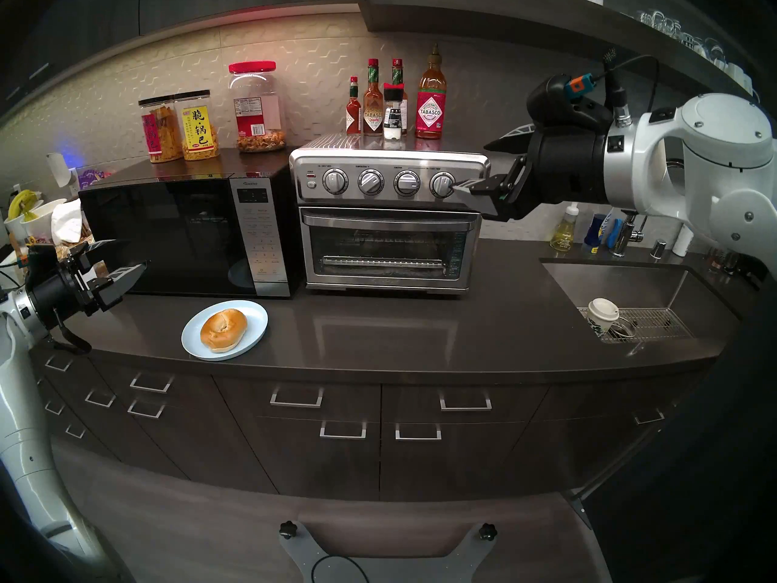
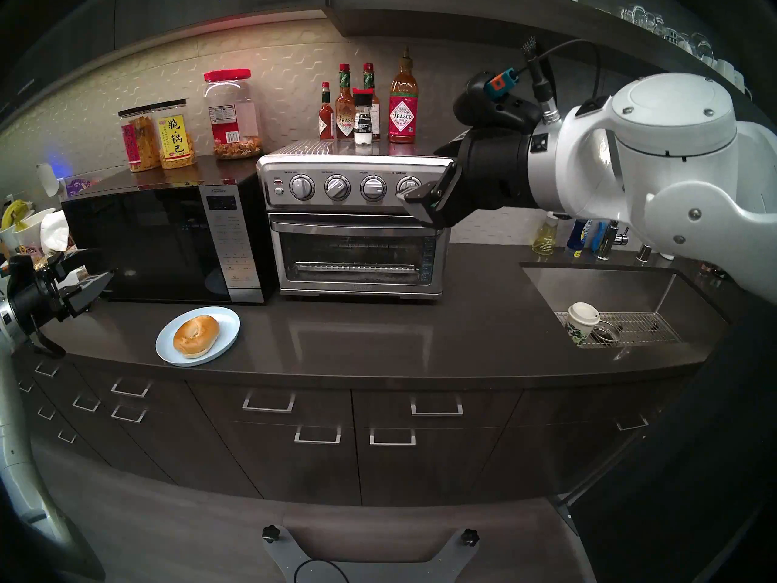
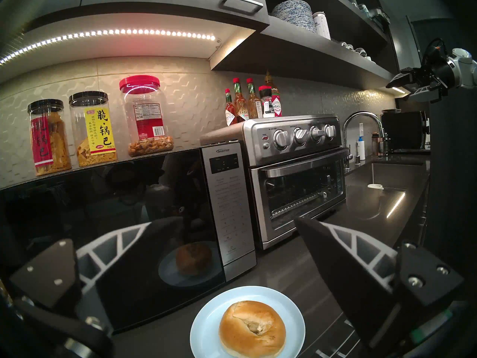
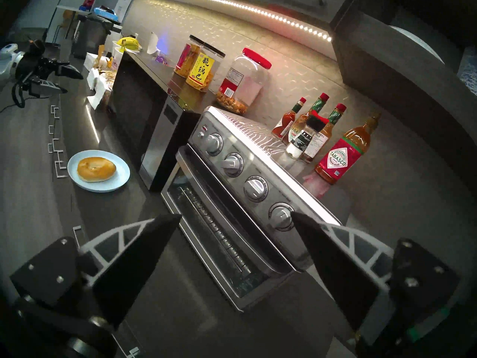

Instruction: Open the oven and place the bagel inside on the rack

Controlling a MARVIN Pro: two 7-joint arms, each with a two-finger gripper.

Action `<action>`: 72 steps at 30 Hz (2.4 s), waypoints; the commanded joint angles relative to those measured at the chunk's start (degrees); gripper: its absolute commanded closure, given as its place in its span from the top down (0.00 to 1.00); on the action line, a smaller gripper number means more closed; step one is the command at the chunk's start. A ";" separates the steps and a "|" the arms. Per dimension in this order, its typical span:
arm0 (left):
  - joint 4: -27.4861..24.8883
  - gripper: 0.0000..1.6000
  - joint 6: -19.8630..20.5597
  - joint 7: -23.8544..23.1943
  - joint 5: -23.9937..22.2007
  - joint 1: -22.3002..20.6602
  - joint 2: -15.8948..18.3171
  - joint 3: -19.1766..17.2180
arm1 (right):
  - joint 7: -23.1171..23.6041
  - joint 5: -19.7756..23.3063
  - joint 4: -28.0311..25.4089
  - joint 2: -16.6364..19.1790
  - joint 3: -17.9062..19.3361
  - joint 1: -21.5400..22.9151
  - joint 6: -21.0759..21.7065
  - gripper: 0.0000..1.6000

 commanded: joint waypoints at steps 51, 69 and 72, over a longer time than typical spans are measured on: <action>-0.70 1.00 -0.04 -0.13 -0.18 -0.34 0.14 -0.23 | -19.49 -12.85 15.98 -30.35 2.21 -21.33 -12.87 0.00; -0.66 1.00 -0.04 -0.15 -0.15 -0.36 0.15 -0.22 | -12.81 -17.23 8.85 -22.46 -2.39 -13.98 -12.92 0.00; -0.66 1.00 -0.04 -0.16 -0.15 -0.37 0.15 -0.22 | -9.18 -18.03 10.66 -22.80 -1.86 -13.09 -12.95 0.00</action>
